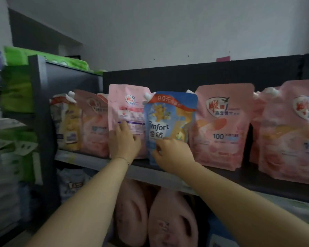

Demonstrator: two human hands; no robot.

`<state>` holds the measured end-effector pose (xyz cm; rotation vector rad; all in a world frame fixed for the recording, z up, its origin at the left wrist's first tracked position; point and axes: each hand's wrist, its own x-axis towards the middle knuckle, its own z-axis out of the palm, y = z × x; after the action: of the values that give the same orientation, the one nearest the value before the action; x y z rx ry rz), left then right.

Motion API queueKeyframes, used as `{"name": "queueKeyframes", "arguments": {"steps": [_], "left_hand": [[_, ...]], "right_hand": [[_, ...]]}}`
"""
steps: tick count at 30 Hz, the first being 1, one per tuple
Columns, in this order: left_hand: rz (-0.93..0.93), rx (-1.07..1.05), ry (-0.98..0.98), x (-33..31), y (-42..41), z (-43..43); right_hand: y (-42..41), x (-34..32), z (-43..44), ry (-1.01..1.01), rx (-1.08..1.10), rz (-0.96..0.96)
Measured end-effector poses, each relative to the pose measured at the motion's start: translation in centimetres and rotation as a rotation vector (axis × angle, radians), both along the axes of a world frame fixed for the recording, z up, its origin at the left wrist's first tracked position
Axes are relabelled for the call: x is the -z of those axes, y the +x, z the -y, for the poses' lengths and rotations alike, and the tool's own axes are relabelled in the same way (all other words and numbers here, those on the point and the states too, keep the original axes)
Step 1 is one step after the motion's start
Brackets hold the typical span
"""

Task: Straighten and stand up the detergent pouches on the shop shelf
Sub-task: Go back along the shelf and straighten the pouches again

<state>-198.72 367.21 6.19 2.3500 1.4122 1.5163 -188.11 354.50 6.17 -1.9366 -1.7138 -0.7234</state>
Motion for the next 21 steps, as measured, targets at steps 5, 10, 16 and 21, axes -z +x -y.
{"name": "queueKeyframes", "arguments": {"steps": [5,10,16,21], "left_hand": [[0.321,0.021,-0.061,0.3,-1.7,-5.3],[0.558,0.367,-0.169,0.3,-2.6,-8.5],[0.427,0.437,-0.068,0.2,-3.9,-10.1],[0.423,0.57,-0.098,-0.9,-4.2,-9.4]], "right_hand": [[-2.6,-0.2,-5.1,-0.005,0.048,0.022],[-5.8,-0.2,-9.4,0.007,0.047,-0.021],[-9.0,0.5,-10.8,-0.024,0.073,-0.045],[-9.9,0.6,-10.0,-0.065,0.174,-0.246]]}}
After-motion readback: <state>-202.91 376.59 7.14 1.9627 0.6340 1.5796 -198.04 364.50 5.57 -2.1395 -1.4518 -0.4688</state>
